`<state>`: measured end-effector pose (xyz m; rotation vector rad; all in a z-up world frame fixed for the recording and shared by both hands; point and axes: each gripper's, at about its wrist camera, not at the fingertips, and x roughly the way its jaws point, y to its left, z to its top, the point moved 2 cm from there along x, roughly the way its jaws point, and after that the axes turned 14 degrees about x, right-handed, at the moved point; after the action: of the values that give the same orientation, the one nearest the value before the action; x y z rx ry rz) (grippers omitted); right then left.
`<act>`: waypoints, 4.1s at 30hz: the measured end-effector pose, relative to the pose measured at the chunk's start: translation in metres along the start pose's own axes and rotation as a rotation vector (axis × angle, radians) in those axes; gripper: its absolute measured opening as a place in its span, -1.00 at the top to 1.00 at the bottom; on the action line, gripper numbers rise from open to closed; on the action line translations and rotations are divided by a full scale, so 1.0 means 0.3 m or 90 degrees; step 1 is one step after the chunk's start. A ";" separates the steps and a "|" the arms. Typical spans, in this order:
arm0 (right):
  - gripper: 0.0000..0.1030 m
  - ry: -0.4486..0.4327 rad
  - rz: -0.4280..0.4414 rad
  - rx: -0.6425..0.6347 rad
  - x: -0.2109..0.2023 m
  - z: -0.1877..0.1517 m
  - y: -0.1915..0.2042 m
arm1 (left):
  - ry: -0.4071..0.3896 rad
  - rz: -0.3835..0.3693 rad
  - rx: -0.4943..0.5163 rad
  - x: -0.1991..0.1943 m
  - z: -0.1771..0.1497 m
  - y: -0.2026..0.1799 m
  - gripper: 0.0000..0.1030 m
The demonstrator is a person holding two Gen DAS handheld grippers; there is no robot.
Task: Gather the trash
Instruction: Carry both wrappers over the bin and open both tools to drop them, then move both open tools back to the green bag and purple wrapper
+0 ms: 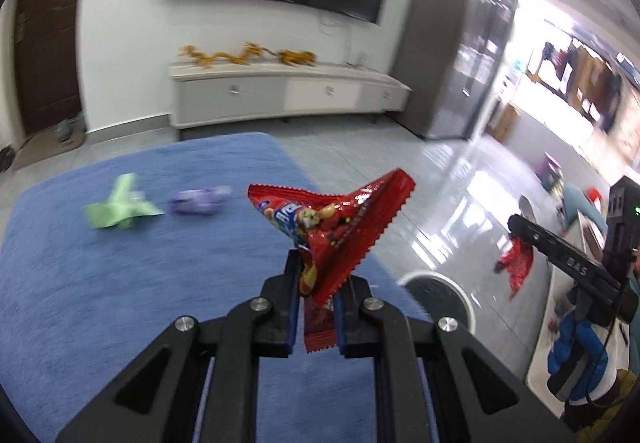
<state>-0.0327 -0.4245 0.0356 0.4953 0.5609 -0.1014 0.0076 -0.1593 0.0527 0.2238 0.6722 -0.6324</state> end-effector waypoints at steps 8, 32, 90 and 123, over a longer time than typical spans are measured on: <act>0.48 0.006 -0.141 0.044 0.053 -0.018 -0.339 | 0.067 -0.088 0.113 0.286 0.090 -0.388 0.74; 0.01 0.090 -0.220 0.159 0.195 -0.138 -0.719 | 0.204 -0.223 0.146 0.753 0.041 -0.790 0.05; -1.00 -0.119 -0.028 -0.036 -0.254 -0.081 0.202 | -0.142 0.154 0.010 -0.267 -0.054 -0.115 -0.34; -1.00 0.136 0.105 -0.172 0.418 -0.104 0.572 | -0.024 0.184 -0.167 0.031 -0.222 0.762 -0.35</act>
<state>0.0967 -0.2538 0.0184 0.2886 0.7277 0.1849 0.1192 0.0431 -0.0056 0.0630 0.6638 -0.2672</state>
